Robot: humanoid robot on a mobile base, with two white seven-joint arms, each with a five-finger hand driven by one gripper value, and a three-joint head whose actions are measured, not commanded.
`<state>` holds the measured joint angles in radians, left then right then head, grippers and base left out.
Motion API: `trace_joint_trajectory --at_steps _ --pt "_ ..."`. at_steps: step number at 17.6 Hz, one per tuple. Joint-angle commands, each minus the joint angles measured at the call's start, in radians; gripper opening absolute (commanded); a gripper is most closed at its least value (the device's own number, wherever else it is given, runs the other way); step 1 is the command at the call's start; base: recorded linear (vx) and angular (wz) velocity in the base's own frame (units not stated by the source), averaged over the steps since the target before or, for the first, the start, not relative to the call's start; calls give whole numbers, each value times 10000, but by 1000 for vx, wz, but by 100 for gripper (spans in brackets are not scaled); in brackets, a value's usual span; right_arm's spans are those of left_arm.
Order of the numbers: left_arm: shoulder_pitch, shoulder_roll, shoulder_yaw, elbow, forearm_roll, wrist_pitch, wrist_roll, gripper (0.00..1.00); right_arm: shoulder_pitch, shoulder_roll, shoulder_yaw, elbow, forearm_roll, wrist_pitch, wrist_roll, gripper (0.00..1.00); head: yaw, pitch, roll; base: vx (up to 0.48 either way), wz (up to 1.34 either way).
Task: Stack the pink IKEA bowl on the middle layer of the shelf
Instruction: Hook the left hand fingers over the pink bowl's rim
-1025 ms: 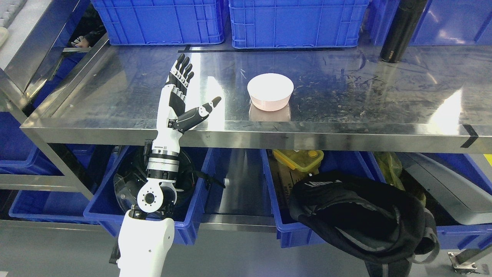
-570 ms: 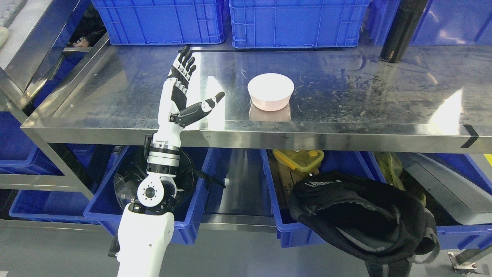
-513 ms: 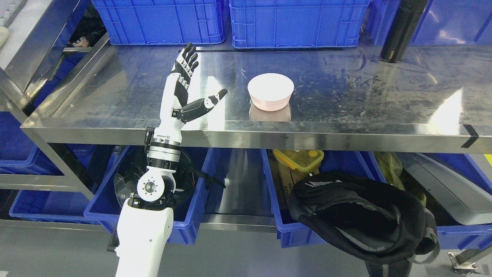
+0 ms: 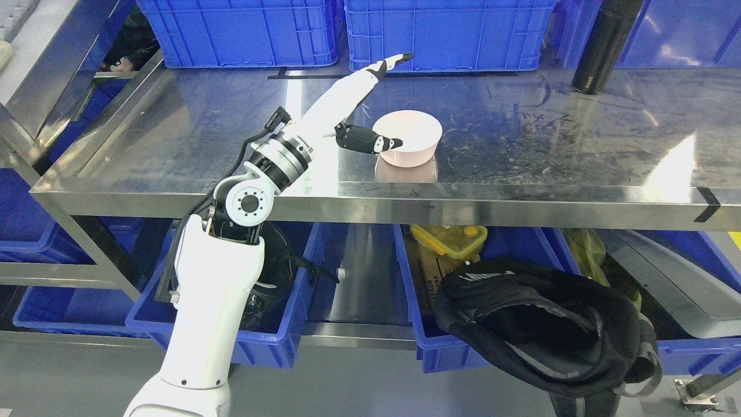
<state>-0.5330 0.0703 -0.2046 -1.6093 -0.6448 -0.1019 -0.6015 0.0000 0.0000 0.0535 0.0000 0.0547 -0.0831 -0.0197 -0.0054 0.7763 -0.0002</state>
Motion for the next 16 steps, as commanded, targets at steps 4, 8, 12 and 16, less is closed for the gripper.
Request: trace_joint_trajectory --at_steps 4,8,12,16 --pt "-1527 173 -2050 93 -3798 99 -2540 85 231 -175 2 -175 5 3 -64 100 0 0 0 0 0" --pt "-1496 64 -2050 232 -4288 114 -3050 77 231 -175 -14 -175 5 3 -64 100 0 0 0 0 0" --pt "-1526 64 -2050 492 -4444 114 -3250 76 231 -175 2 -175 5 3 -64 100 0 0 0 0 0" --pt "-1588 49 -2050 660 -4597 129 -3372 72 231 -175 2 -175 5 3 -64 100 0 0 0 0 0"
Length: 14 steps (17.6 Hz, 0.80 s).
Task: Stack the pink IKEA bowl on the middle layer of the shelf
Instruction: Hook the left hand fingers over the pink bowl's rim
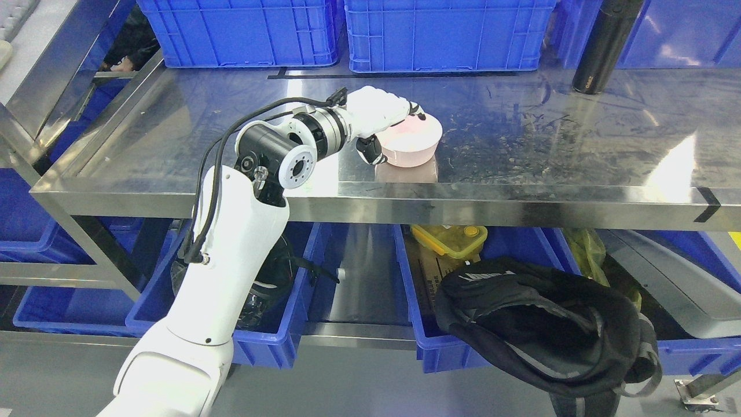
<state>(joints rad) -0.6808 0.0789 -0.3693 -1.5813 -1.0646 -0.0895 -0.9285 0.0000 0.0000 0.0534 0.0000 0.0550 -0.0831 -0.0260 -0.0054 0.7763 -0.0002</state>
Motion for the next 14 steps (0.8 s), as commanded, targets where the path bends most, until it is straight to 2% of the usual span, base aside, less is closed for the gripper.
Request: trace_joint_trajectory --at_steps 1,9,10,12,14 --pt "-64 -38 -403 487 -399 5 -88 72 230 -175 3 -175 2 3 -1 100 0 0 0 0 0" --pt "-33 -53 -479 1331 -827 5 35 74 230 -175 3 -175 2 3 -1 100 0 0 0 0 0" --pt "-48 -83 -480 1393 -828 -10 50 77 230 -175 3 -175 -13 3 -1 100 0 0 0 0 0" --pt "-48 -236 -495 1485 -828 -10 35 91 230 -175 3 -175 2 3 -1 100 0 0 0 0 0" --pt "-48 -329 -480 1501 -798 -40 5 98 230 -175 3 -175 2 3 -1 100 0 0 0 0 0"
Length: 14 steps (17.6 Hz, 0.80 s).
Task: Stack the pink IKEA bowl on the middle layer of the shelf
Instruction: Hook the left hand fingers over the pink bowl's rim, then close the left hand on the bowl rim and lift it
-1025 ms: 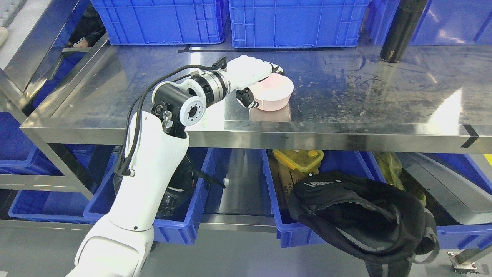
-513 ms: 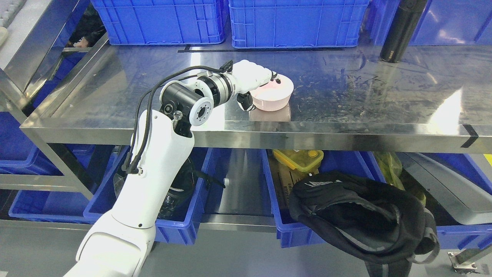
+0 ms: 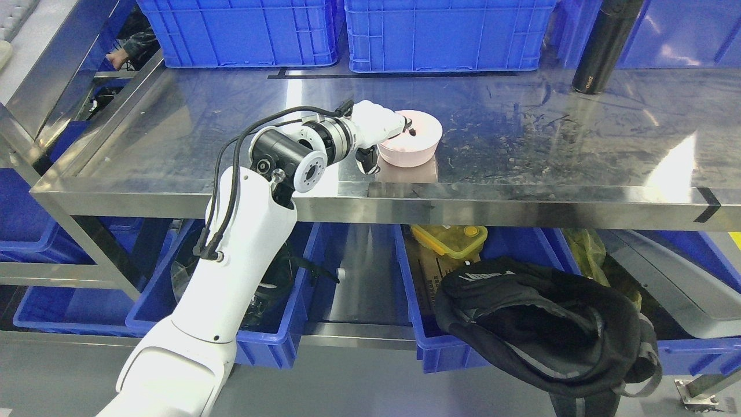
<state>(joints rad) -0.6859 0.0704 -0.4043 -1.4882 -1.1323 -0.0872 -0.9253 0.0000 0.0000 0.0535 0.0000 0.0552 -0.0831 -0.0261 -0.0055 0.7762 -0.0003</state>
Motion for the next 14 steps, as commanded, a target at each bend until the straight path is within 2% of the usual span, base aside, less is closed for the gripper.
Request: trace_joint_trajectory --at_steps 1,3,7,14 --pt "2 -320 -129 569 -105 -79 -27 99 230 -175 -13 -175 0 3 0 100 0 0 0 0 0" --pt "17 -530 -114 676 -104 -49 -12 99 230 -175 2 -175 0 3 0 100 0 0 0 0 0" --pt "-59 -530 -114 1044 -151 -18 -27 84 230 -175 2 -175 0 3 0 100 0 0 0 0 0" --pt "-625 -530 -129 2270 -120 -33 340 79 230 -175 2 -175 0 3 0 100 0 0 0 -11 63"
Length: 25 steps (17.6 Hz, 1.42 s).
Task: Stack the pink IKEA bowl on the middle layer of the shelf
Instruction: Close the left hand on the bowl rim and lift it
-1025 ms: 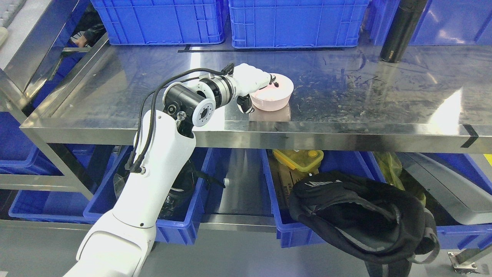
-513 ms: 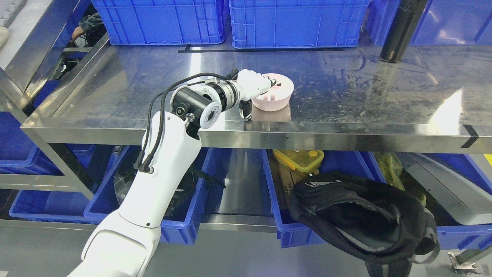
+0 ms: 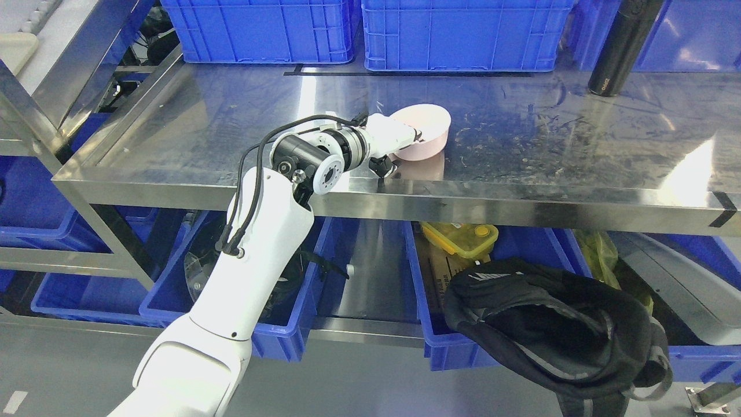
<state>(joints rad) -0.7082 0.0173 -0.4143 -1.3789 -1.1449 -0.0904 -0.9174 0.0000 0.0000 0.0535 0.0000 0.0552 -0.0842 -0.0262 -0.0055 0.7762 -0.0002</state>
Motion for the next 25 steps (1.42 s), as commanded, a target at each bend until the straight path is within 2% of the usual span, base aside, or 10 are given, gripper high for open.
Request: trace_joint_trajectory --at_steps 1,3,6,10,15,22,25 --pt "-540 2 -29 1361 36 -16 368 78 230 -175 2 -175 0 14 2 100 0 0 0 -35 48" --pt "-664 2 -166 1623 52 -16 537 76 230 -175 -13 -175 0 14 2 100 0 0 0 -18 24" --pt "-710 2 -167 1685 143 -16 599 66 230 -175 2 -175 -15 14 2 100 0 0 0 0 0" --pt "-848 2 -182 1731 923 -62 599 40 230 -175 2 -175 0 14 2 100 0 0 0 0 0" --pt "-879 2 -75 1731 1187 -108 553 17 230 -175 2 -175 0 14 2 100 0 0 0 0 0" --pt "-1017 2 507 1609 1202 -169 903 5 230 -175 2 -175 0 14 2 100 0 0 0 0 0" --pt "-987 2 1196 1624 1202 -1425 1059 0 230 -175 2 -175 -15 14 2 100 0 0 0 0 0"
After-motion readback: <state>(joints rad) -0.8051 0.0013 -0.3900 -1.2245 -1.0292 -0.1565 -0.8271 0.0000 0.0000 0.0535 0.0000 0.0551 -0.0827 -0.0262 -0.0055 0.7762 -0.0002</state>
